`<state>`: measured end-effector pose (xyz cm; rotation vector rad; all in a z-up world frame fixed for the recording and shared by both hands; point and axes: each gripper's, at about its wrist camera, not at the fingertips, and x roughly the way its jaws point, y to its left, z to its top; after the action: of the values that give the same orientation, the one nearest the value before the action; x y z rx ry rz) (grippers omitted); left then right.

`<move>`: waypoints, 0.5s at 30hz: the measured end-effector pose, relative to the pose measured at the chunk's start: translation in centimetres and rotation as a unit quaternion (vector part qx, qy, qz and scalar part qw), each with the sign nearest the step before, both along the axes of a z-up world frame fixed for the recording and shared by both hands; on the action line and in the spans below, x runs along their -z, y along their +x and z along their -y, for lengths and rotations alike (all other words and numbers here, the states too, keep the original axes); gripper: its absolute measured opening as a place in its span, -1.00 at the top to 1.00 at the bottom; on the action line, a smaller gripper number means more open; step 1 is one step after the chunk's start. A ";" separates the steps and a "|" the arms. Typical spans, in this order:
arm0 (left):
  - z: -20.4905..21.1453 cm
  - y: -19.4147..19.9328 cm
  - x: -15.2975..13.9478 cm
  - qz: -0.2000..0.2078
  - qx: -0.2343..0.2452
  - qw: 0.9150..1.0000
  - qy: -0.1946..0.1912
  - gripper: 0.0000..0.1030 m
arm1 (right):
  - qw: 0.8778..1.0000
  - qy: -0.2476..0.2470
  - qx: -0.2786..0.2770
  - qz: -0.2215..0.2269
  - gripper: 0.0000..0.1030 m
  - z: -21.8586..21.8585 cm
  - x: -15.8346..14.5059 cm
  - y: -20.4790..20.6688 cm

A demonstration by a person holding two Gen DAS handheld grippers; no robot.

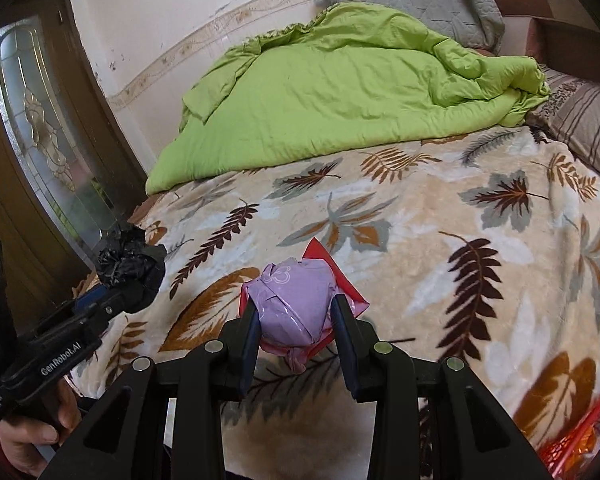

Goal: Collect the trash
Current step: 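Hold the pink wrapper and black bag lifted above the bed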

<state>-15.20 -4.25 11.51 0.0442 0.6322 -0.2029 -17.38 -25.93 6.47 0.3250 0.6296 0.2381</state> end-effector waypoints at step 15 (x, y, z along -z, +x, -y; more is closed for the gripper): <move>2.4 -1.8 0.2 0.009 0.015 0.999 0.037 0.23 | 0.999 0.032 0.007 0.012 0.27 1.8 -0.3 -1.1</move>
<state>-17.02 -6.62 11.27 0.1271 0.6210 -0.2088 -18.51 -27.71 6.74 0.3867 0.5973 0.2485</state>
